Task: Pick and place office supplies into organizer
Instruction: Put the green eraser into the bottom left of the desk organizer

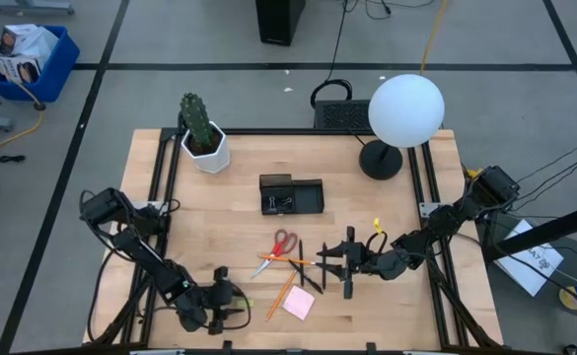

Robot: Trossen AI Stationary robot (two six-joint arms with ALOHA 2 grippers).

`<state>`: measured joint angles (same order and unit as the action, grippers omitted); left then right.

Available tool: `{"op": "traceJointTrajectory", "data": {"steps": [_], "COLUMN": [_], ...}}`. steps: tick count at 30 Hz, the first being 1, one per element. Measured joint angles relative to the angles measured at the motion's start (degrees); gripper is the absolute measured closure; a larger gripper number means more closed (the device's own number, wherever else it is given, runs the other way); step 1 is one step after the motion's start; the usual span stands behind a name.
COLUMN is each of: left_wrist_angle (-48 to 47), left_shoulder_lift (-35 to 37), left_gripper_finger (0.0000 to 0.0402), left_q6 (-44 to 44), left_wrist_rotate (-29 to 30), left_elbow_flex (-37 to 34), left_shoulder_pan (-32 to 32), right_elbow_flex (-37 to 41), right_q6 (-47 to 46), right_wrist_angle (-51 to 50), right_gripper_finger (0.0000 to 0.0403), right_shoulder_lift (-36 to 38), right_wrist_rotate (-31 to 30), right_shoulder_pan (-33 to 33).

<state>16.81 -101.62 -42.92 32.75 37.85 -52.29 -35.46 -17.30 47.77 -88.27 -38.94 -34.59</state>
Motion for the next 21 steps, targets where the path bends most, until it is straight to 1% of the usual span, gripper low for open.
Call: {"op": "traceJointTrajectory", "data": {"steps": [4, 8, 11, 15, 21], "left_wrist_angle": [3.23, 8.15, 8.21, 7.53, 5.46], "left_shoulder_lift": [-3.22, -7.0, -7.91, -8.0, -7.99], "left_gripper_finger": [0.019, 0.0194, 0.0201, 0.0221, 0.0269], "left_q6": [-0.12, 0.82, -0.32, -0.26, -1.16], "left_wrist_rotate": [1.0, 2.81, 3.55, 3.33, 1.64], "left_elbow_flex": [0.0, 0.15, 0.23, 0.22, 0.17], "left_shoulder_pan": [0.0, -0.02, -0.02, -0.02, 0.02], "right_elbow_flex": [0.0, 0.0, 0.0, 0.0, 0.0], "right_q6": [0.0, 0.0, 0.0, 0.0, 0.0], "right_wrist_angle": [-0.06, -0.44, -0.44, -0.42, -0.42], "right_gripper_finger": [0.0284, 0.0284, 0.0284, 0.0284, 0.0284], "right_shoulder_lift": [0.0, -0.02, -0.02, 0.0, -0.01], "right_wrist_rotate": [0.0, 0.02, 0.02, 0.02, 0.02], "right_shoulder_pan": [0.0, -0.02, -0.01, 0.0, -0.01]}}
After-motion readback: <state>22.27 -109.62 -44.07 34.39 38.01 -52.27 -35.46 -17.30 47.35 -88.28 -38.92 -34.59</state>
